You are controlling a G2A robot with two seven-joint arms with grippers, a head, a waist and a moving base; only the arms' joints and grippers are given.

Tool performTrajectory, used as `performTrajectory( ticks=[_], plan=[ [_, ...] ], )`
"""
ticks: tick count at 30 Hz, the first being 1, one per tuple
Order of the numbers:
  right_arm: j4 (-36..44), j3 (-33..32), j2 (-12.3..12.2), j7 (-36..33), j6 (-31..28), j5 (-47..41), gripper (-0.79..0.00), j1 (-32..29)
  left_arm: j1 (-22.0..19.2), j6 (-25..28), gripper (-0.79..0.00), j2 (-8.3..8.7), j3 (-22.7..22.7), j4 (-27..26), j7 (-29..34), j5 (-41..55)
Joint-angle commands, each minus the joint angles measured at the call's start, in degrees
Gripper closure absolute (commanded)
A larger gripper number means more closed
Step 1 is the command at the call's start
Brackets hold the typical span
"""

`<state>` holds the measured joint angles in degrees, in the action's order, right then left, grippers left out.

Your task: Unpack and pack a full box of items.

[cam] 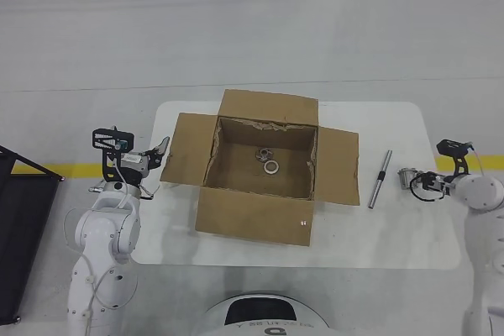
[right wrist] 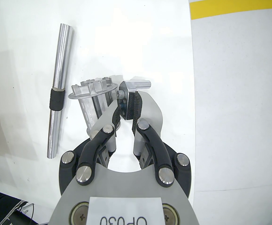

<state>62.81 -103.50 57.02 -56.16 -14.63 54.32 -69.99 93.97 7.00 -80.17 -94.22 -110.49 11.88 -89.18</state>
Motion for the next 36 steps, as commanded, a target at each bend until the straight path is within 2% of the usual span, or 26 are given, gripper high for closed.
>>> performTrajectory(
  ticks=[1, 3, 6, 11, 14, 18, 22, 28, 32, 36],
  plan=[
    [-0.5, 0.0, -0.2, -0.1, 0.4, 0.3, -0.099, 0.2, 0.0, 0.0, -0.785, 0.0, 0.0, 0.0, 0.0, 0.0],
    [-0.6, -0.1, -0.3, 0.0, 0.3, 0.2, -0.108, 0.2, 0.0, 0.0, -0.785, 0.0, 0.0, 0.0, 0.0, 0.0],
    [-0.4, -0.4, -0.5, 0.1, 0.4, -0.3, -0.175, -0.3, 0.0, 0.0, -0.785, 0.0, 0.0, 0.0, 0.0, 0.0],
    [0.6, -0.2, -0.6, 0.0, 0.8, -1.0, -0.231, -1.1, 0.0, 0.0, -0.785, 0.0, 0.0, 0.0, 0.0, 0.0],
    [1.6, -0.8, -0.8, 0.4, 1.5, -1.1, -0.237, -1.9, 0.0, 0.0, -0.785, 0.0, 0.0, 0.0, 0.0, 0.0],
    [4.7, -4.4, -1.2, 2.1, 4.2, -2.6, -0.271, -4.5, 0.0, 0.0, -0.785, 0.0, 0.0, 0.0, 0.0, 0.0],
    [12.8, -10.7, -1.4, 5.4, 5.0, -8.7, -0.296, -10.7, 0.0, 0.0, -0.785, 0.0, 0.0, 0.0, 0.0, 0.0],
    [29.7, -15.7, -0.5, 8.6, -6.1, -26.0, -0.32, -22.3, 0.0, 0.0, -0.785, 0.0, 0.0, 0.0, 0.0, 0.0],
    [38.1, -14.5, -0.2, 8.5, -11.9, -32.2, -0.323, -25.5, 0.0, 0.0, -0.785, 0.0, 0.0, 0.0, 0.0, 0.0],
    [45.6, -10.1, -0.3, 6.4, -15.2, -34.2, -0.342, -25.3, 0.0, 0.0, -0.785, 0.0, 0.0, 0.0, 0.0, 0.0]
  ],
)
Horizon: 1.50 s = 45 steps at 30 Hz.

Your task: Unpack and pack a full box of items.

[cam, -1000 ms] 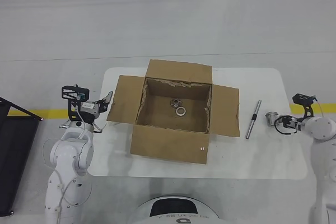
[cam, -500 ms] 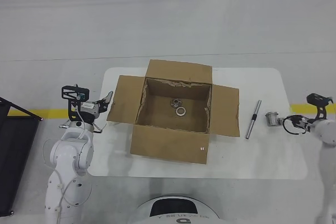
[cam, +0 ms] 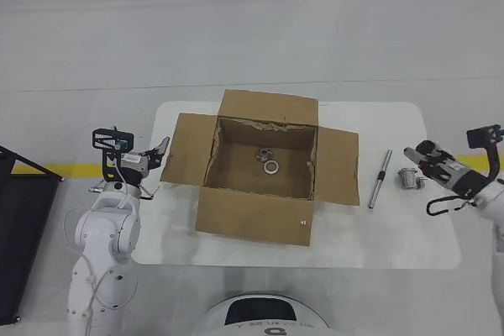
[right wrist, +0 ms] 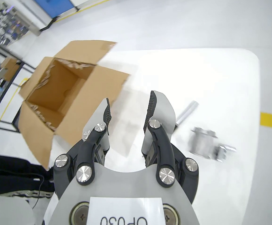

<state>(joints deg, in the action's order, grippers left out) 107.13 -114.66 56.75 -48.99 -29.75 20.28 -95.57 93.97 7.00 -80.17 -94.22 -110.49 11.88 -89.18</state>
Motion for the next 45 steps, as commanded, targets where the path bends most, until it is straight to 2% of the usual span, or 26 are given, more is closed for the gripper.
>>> performTrajectory(
  ticks=[1, 2, 4, 5, 16, 18, 20, 24, 25, 26, 27, 28, 29, 30, 34, 36, 39, 45],
  plan=[
    [2.7, 2.5, -0.2, -1.8, -0.3, 0.0, -0.36, 1.0, 0.0, 0.0, -0.785, 0.0, 0.0, 0.0, 0.0, 0.0],
    [4.2, 4.4, -0.3, -3.1, -1.1, -0.2, -0.372, 1.8, 0.0, 0.0, -0.785, 0.0, 0.0, 0.0, 0.0, 0.0],
    [6.0, 8.5, -0.5, -6.7, -1.6, 0.5, -0.739, 3.9, 0.0, 0.0, -0.785, 0.0, 0.0, 0.0, 0.0, 0.0],
    [6.2, 10.7, -0.7, -9.2, -1.3, 0.8, -0.785, 5.3, 0.0, 0.0, -0.785, 0.0, 0.0, 0.0, 0.0, 0.0],
    [6.2, 10.7, -0.7, -9.2, -1.3, 0.8, -0.785, 5.3, 0.0, 0.0, -0.785, 0.0, 0.0, 0.0, 0.0, 0.0],
    [3.7, 11.4, -0.4, -5.4, -0.8, -4.0, -0.785, 4.9, 0.0, 0.0, -0.785, 0.0, 0.0, 0.0, 0.0, 0.0],
    [4.5, 13.3, -0.6, -7.1, -2.4, -1.4, -0.785, 6.5, 0.0, 0.0, -0.785, 0.0, 0.0, 0.0, 0.0, 0.0],
    [8.3, 22.7, -0.9, -13.1, -2.2, 6.2, -0.785, 15.9, 0.0, 0.0, -0.785, 0.0, 0.0, 0.0, 0.0, 0.0],
    [9.0, 25.9, -0.9, -14.7, -2.3, 7.8, -0.671, 18.8, 0.0, 0.0, -0.785, 0.0, 0.0, 0.0, 0.0, 0.0],
    [9.2, 29.5, -0.8, -17.3, -1.8, 10.7, -0.6, 22.0, 0.0, 0.0, -0.785, 0.0, 0.0, 0.0, 0.0, 0.0],
    [8.9, 33.2, -0.6, -19.0, -0.4, 12.8, -0.57, 25.2, 0.0, 0.0, -0.785, 0.0, 0.0, 0.0, 0.0, 0.0],
    [8.0, 37.1, -0.2, -20.1, 0.9, 13.7, -0.434, 28.4, 0.0, 0.0, -0.785, 0.0, 0.0, 0.0, 0.0, 0.0],
    [6.5, 41.1, 0.2, -21.1, 1.1, 14.1, -0.36, 31.6, 0.0, 0.0, -0.785, 0.0, 0.0, 0.0, 0.0, 0.0],
    [4.0, 44.7, 0.7, -21.8, 1.6, 13.8, -0.332, 34.7, 0.0, 0.0, -0.785, 0.0, 0.0, 0.0, 0.0, 0.0],
    [-8.6, 57.6, 3.5, -23.7, 6.3, 14.3, -0.323, 46.8, 0.0, 0.0, -0.785, 0.0, 0.0, 0.0, 0.0, 0.0],
    [-13.8, 62.9, 5.0, -23.8, 6.2, 12.5, -0.311, 50.8, 0.0, 0.0, -0.785, 0.0, 0.0, 0.0, 0.0, 0.0],
    [-22.1, 68.5, 6.9, -24.2, 6.3, 10.2, -0.332, 54.9, 0.0, 0.0, -0.785, 0.0, 0.0, 0.0, 0.0, 0.0],
    [-29.9, 73.8, 9.1, -22.2, 8.2, 10.8, -0.372, 57.9, 0.0, 0.0, -0.785, 0.0, 0.0, 0.0, 0.0, 0.0]
  ],
)
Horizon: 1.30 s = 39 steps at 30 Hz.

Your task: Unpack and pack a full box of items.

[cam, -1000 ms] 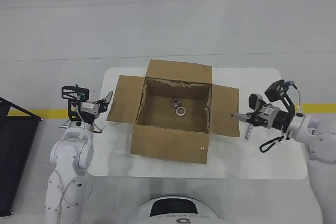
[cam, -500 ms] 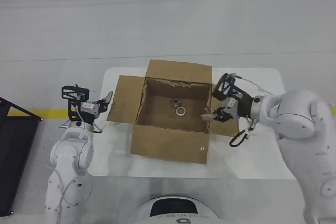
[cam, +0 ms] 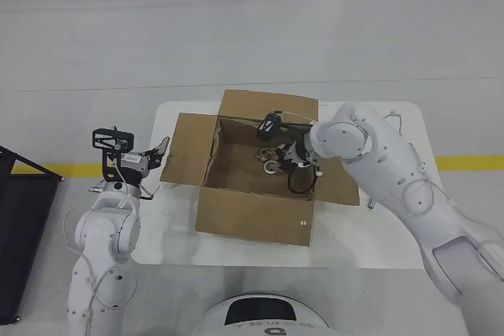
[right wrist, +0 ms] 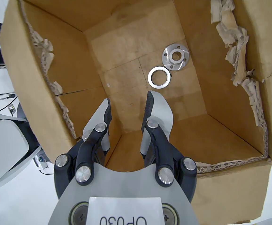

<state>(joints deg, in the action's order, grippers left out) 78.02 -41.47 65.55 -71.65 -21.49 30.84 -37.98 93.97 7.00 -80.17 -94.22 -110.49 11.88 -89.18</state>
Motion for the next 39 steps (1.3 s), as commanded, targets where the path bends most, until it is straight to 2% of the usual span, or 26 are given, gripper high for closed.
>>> performTrajectory(
  ticks=[1, 4, 6, 10, 22, 33, 37, 39],
  plan=[
    [-1.9, 1.5, 0.6, 1.1, 0.1, 0.8, -0.372, 0.7, 0.0, 0.0, -0.785, 0.0, 0.0, 0.0, 0.0, 0.0],
    [-5.2, 5.3, 2.1, 2.6, 1.1, 4.8, -0.382, 2.2, 0.0, 0.0, -0.785, 0.0, 0.0, 0.0, 0.0, 0.0],
    [-6.5, 7.9, 3.0, 3.0, 2.3, 8.7, -0.431, 3.0, 0.0, 0.0, -0.785, 0.0, 0.0, 0.0, 0.0, 0.0],
    [-11.1, 12.3, 5.4, 6.8, 2.3, 12.3, -0.379, 3.9, 0.0, 0.0, -0.785, 0.0, 0.0, 0.0, 0.0, 0.0],
    [-25.2, 17.1, 10.6, 19.6, 3.5, 17.5, -0.366, 5.3, 0.0, 0.0, -0.785, 0.0, 0.0, 0.0, 0.0, 0.0],
    [-34.5, 19.0, 15.1, 22.8, 1.6, 18.1, -0.265, 7.3, 0.0, 0.0, -0.785, 0.0, 0.0, 0.0, 0.0, 0.0],
    [-36.7, 19.4, 16.5, 22.4, 0.4, 18.1, -0.197, 7.9, 0.0, 0.0, -0.785, 0.0, 0.0, 0.0, 0.0, 0.0],
    [-37.8, 19.4, 17.0, 22.7, -0.7, 17.6, -0.12, 8.2, 0.0, 0.0, -0.785, 0.0, 0.0, 0.0, 0.0, 0.0]
  ],
)
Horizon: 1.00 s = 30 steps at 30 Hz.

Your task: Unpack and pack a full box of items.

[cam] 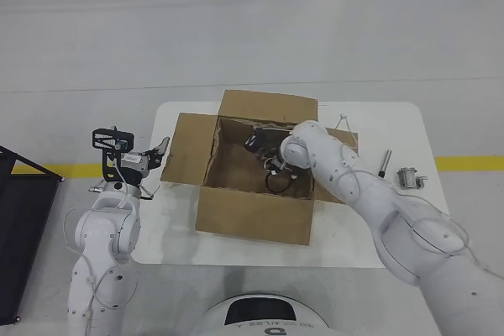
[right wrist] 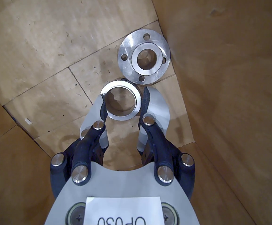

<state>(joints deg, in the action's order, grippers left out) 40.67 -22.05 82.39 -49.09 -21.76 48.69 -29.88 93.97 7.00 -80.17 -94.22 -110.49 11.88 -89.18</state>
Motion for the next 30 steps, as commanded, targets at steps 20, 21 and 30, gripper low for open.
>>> performTrajectory(
  ticks=[20, 21, 30],
  plan=[
    [11.6, -8.7, -5.9, 2.8, -9.8, 3.3, 0.0, -3.4, 0.0, 0.0, -0.785, 0.0, 0.0, 0.0, 0.0, 0.0],
    [13.4, -9.3, -6.5, 1.5, -8.6, 3.7, 0.0, -4.2, 0.0, 0.0, -0.785, 0.0, 0.0, 0.0, 0.0, 0.0],
    [24.8, -12.3, -9.3, -6.3, -9.2, 4.4, -0.271, -9.3, 0.0, 0.0, -0.785, 0.0, 0.0, 0.0, 0.0, 0.0]
  ],
)
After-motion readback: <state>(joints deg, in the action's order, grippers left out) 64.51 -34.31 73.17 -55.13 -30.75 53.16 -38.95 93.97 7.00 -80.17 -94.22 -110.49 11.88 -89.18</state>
